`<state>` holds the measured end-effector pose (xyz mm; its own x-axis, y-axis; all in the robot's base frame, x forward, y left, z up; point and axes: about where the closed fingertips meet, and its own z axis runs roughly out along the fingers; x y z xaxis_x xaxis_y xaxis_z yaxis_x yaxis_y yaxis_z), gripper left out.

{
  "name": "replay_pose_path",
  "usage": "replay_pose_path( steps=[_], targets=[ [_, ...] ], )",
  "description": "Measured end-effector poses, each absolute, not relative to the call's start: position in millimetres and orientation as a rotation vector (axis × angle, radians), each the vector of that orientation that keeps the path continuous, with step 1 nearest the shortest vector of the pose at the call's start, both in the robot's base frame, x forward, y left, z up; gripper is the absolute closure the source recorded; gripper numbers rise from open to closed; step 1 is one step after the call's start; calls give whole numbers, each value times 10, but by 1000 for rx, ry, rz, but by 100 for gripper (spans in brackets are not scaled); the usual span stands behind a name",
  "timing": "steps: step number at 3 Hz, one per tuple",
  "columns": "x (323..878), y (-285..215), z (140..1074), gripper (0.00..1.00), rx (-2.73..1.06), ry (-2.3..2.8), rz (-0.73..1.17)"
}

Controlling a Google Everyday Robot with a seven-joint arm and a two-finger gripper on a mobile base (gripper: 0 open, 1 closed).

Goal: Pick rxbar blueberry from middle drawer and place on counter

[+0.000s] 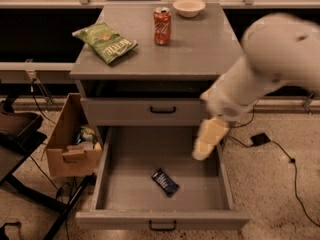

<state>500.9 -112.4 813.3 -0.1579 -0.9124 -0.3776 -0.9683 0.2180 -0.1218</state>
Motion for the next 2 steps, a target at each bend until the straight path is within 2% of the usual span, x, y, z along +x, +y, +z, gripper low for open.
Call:
replay_pose_path(
  steps=[1, 2],
  targets=[
    [5232, -649, 7548, 0, -1752, 2111, 245],
    [5315, -286, 7064, 0, -1783, 2135, 186]
  ],
)
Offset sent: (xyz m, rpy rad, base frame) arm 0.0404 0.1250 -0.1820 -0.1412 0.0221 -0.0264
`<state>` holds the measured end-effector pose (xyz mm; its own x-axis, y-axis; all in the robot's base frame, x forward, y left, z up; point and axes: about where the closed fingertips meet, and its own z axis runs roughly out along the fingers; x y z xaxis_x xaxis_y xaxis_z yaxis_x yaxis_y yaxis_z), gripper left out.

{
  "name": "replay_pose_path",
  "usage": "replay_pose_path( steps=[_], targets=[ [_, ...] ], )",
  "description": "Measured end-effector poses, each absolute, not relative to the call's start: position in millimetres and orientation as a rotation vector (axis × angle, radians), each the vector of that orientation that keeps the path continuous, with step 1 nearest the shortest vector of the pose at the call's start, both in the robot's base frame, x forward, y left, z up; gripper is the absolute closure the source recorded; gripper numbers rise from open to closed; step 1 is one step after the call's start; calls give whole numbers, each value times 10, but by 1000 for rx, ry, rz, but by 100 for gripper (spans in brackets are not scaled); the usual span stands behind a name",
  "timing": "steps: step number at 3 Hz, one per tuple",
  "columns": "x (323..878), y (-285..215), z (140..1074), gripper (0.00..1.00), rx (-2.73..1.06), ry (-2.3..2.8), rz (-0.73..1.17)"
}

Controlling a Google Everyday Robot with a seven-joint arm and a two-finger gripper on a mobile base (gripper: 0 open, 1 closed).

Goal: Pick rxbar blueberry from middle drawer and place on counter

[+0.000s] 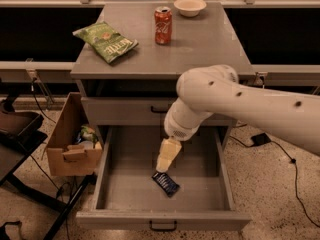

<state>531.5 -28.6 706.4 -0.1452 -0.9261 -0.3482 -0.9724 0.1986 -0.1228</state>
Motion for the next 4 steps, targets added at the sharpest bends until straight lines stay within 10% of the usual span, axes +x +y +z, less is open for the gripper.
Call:
replay_pose_path(
  steps=[4],
  targets=[
    [5815, -376, 5098, 0, -1690, 2439, 38]
  ],
)
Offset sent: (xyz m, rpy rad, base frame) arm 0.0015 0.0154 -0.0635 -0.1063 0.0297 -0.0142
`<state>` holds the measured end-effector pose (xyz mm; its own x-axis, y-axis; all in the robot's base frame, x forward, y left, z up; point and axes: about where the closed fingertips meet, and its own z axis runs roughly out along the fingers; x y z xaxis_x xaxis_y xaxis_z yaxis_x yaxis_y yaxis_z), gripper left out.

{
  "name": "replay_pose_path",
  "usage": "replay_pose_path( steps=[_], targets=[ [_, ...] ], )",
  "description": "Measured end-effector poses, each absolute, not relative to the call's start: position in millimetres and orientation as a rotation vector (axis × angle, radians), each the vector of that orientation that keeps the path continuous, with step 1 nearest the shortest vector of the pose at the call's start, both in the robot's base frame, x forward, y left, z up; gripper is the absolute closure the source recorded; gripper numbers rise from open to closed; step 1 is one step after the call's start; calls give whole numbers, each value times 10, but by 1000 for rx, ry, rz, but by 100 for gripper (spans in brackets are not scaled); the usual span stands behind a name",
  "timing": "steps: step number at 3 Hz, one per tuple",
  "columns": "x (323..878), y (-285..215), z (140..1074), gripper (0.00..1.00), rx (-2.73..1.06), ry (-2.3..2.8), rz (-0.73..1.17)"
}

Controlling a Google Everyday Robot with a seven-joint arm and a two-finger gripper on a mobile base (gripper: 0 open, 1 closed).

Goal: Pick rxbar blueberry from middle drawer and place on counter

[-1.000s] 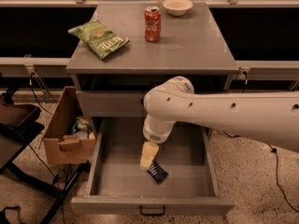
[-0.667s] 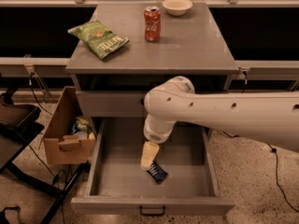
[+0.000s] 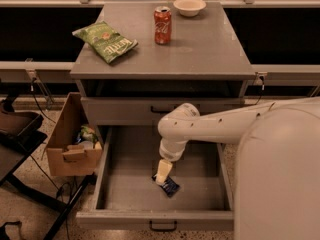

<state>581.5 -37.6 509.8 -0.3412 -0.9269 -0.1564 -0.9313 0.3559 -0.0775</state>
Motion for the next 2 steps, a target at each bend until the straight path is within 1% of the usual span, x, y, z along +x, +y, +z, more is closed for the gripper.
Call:
replay_pose_path(
  steps=[1, 2],
  targets=[
    [6090, -569, 4497, 0, -1626, 2519, -8],
    [6161, -690, 4170, 0, -1557, 2591, -43]
  ],
)
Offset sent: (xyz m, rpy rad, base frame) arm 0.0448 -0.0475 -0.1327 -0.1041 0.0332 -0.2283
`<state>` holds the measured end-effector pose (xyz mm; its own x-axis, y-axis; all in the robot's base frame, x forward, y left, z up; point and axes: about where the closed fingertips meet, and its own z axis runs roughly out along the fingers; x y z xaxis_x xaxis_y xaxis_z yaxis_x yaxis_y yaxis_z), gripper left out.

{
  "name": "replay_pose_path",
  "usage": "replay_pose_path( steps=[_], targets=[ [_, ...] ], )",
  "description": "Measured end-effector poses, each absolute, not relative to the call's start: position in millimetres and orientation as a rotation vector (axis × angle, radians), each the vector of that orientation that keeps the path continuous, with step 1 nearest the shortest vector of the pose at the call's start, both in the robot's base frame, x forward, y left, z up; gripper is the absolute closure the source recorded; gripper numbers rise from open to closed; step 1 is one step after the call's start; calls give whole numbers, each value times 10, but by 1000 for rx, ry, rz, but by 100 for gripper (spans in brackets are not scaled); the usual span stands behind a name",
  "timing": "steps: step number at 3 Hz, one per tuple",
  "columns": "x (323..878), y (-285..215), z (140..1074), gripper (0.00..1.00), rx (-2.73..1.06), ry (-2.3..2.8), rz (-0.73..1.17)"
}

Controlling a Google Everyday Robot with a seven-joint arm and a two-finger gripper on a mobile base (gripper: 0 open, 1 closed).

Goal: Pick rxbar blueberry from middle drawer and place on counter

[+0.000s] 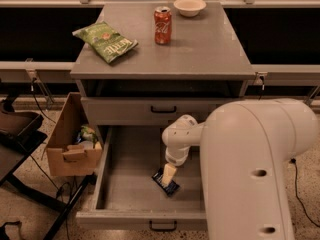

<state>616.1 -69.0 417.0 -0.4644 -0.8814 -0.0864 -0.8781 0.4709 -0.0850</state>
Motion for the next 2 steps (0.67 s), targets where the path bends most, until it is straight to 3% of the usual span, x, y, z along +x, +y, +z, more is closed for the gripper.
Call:
replay_pose_path(
  steps=[2],
  targets=[
    [5752, -650, 3717, 0, -1306, 2789, 73]
  ],
)
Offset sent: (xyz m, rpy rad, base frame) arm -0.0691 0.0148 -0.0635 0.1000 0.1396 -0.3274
